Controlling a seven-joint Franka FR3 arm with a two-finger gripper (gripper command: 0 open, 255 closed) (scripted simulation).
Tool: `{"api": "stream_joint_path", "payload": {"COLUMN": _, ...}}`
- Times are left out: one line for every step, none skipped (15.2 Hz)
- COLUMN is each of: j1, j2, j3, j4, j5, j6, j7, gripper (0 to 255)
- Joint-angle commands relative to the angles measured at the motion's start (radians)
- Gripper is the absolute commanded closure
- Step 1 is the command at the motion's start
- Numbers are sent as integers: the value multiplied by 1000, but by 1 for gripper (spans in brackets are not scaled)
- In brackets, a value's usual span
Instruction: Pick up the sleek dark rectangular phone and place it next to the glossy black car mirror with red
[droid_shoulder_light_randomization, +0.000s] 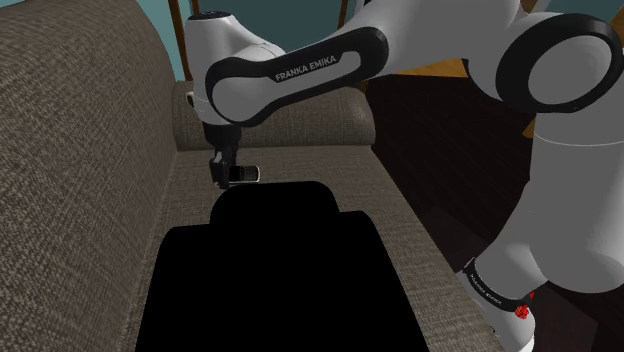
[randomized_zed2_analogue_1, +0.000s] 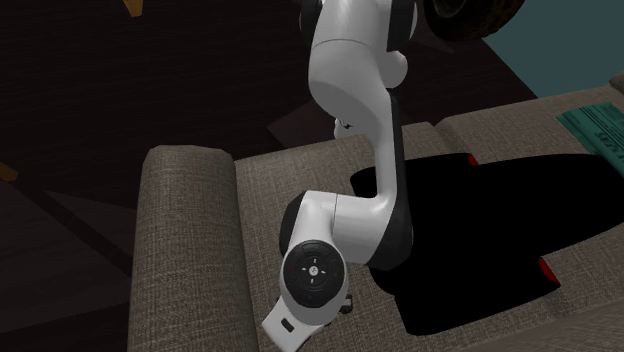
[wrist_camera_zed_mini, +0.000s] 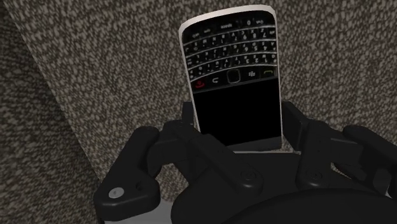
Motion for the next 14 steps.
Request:
{"api": "stream_joint_path", "payload": {"j1": -1, "j2": -7, "j3": 1, "j4": 9, "j5": 3, "j6": -16, "j7": -2, "gripper": 255}}
{"api": "stream_joint_path", "payload": {"j1": -1, "j2": -11, "j3": 2, "j4": 17, "j5": 4, "j6": -28, "j7": -3, "gripper": 255}}
{"api": "stream_joint_path", "payload": {"j1": -1, "j2": -14, "j3": 3, "j4": 25, "j5": 5, "j6": -39, "j7": -4, "gripper": 255}}
{"api": "stream_joint_path", "payload": {"j1": -1, "j2": -18, "j3": 3, "j4": 33, "j5": 6, "j6": -51, "j7": -5, "gripper": 255}}
{"api": "stream_joint_path", "payload": {"j1": -1, "j2": -21, "j3": 4, "j4": 42, "j5": 8, "j6": -63, "j7": -5, "gripper": 255}}
{"api": "stream_joint_path", "payload": {"j1": -1, "j2": -24, "j3": 4, "j4": 51, "j5": 9, "j6": -75, "j7": -6, "gripper": 255}}
{"api": "stream_joint_path", "payload": {"j1": -1, "j2": -27, "j3": 5, "j4": 60, "j5": 10, "j6": -87, "j7": -7, "gripper": 255}}
{"api": "stream_joint_path", "payload": {"j1": -1, "j2": -30, "j3": 6, "j4": 69, "j5": 11, "j6": -99, "j7": -7, "gripper": 255}}
{"api": "stream_joint_path", "payload": {"j1": 0, "j2": -33, "j3": 6, "j4": 79, "j5": 12, "j6": -111, "j7": -8, "gripper": 255}}
{"api": "stream_joint_path", "payload": {"j1": 0, "j2": -35, "j3": 7, "j4": 89, "j5": 12, "j6": -123, "j7": -8, "gripper": 255}}
{"api": "stream_joint_path", "payload": {"j1": 0, "j2": -37, "j3": 7, "j4": 99, "j5": 13, "j6": -136, "j7": -9, "gripper": 255}}
{"api": "stream_joint_path", "payload": {"j1": 1, "j2": -39, "j3": 7, "j4": 110, "j5": 14, "j6": -148, "j7": -10, "gripper": 255}}
{"api": "stream_joint_path", "payload": {"j1": 1, "j2": -41, "j3": 8, "j4": 121, "j5": 15, "j6": -161, "j7": -10, "gripper": 255}}
{"api": "stream_joint_path", "payload": {"j1": 2, "j2": -42, "j3": 8, "j4": 133, "j5": 15, "j6": -173, "j7": -10, "gripper": 255}}
